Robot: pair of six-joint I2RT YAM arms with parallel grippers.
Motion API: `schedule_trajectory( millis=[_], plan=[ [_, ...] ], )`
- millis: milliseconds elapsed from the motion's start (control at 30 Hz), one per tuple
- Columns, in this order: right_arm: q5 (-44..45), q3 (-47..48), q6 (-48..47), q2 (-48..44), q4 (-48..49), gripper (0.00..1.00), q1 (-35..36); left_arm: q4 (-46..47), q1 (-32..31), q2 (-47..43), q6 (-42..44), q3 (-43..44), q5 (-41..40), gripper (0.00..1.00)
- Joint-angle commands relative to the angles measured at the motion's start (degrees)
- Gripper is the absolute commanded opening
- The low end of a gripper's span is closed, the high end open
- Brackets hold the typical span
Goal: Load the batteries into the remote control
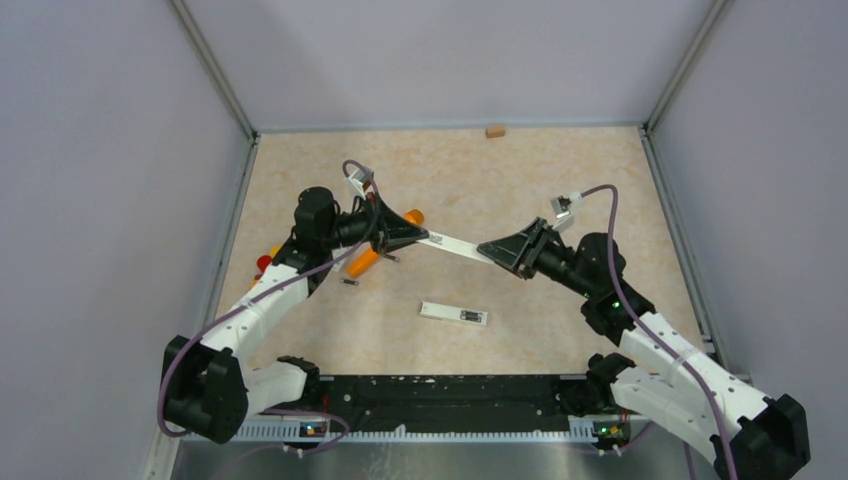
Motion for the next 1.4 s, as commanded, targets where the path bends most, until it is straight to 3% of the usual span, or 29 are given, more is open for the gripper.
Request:
schedule_trajectory(
  millis=[0,233,500,567,600,700,833,1167,1233,1300,1367],
  plan=[
    [-3.7,0.1,1.5,0.2,4.5,0.35,-0.5,2.3,0.2,-1.2,0.7,1.9,-0.8,0.00],
    [-7.8,2.4,1.9,2.2,0.1,0.36,-0.8,4.0,0.2,-1.2,0.0,1.1,-1.7,0.00],
    [-6.9,3.8,2.6,1.7,-0.9,0.18,-1.9,4.2,0.1,-1.7,-0.1,0.7,-2.0,0.00],
    [-6.8,3.9,2.2,1.8,-1.3,0.18,-2.1,4.1,0.1,-2.0,0.1,0.3,-1.9,0.00],
    [-6.8,3.9,2.1,1.8,-1.4,0.21,-2.2,3.9,0.1,-2.1,0.2,0.2,-1.9,0.00],
    [-6.6,3.4,2.0,1.4,-1.3,0.49,-2.2,3.6,0.2,-2.5,0.5,-0.3,-1.9,0.00],
    [-5.7,2.8,2.4,0.4,-0.6,0.56,-2.3,3.4,0.2,-2.8,0.5,-0.5,-1.9,0.00],
    [-4.7,0.3,4.9,0.4,3.9,0.31,-2.3,2.9,0.2,-3.0,0.5,-1.0,-1.8,0.00],
    [-4.8,0.0,5.1,0.5,3.8,0.21,-2.5,2.7,0.2,-3.0,0.7,-1.1,-1.7,0.00],
    [-4.5,-0.1,5.0,0.5,2.4,0.02,-2.5,0.9,0.2,-3.1,2.2,-0.9,-2.3,0.00],
    [-4.6,-0.6,4.5,0.5,0.8,0.00,-2.6,-4.2,0.1,-3.2,5.9,0.2,-3.7,0.16]
  ],
)
